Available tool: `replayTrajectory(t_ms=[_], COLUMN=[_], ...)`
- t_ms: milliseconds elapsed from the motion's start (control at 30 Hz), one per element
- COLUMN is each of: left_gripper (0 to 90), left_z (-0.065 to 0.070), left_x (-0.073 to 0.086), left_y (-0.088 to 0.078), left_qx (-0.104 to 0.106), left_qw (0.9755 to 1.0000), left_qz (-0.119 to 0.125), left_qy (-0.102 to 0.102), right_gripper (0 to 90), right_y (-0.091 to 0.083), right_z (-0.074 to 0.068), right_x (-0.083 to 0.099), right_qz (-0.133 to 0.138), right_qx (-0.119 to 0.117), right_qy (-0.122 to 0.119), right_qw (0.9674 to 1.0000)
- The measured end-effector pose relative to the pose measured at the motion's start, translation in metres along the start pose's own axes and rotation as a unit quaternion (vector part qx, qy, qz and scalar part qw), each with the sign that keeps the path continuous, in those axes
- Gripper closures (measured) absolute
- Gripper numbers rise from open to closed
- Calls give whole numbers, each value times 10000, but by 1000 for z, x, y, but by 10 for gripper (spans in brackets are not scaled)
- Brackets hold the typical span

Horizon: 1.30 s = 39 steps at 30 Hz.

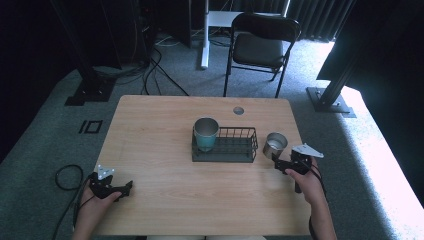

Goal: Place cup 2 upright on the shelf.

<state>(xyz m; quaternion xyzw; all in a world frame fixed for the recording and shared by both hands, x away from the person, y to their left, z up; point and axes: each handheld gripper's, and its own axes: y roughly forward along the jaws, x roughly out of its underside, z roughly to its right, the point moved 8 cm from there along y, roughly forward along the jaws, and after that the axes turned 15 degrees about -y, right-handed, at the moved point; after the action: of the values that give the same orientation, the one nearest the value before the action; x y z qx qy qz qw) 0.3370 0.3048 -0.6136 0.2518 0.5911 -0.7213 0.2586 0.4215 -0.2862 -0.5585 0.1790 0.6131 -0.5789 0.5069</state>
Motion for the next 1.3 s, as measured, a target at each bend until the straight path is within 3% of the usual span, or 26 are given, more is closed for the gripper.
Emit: replayTrajectory(t_ms=[433,1300], left_gripper=[24,24], left_z=[0,0], left_x=[0,0], left_y=[0,0], left_qx=[0,0], left_qw=[10000,10000], left_qz=[0,-1], left_qy=[-1,-1], right_gripper=[117,114], right_y=[11,35], right_z=[4,3], right_x=[-17,-24], right_qz=[147,174], right_qx=[109,196], right_qy=[115,132], right_qw=[9998,9996])
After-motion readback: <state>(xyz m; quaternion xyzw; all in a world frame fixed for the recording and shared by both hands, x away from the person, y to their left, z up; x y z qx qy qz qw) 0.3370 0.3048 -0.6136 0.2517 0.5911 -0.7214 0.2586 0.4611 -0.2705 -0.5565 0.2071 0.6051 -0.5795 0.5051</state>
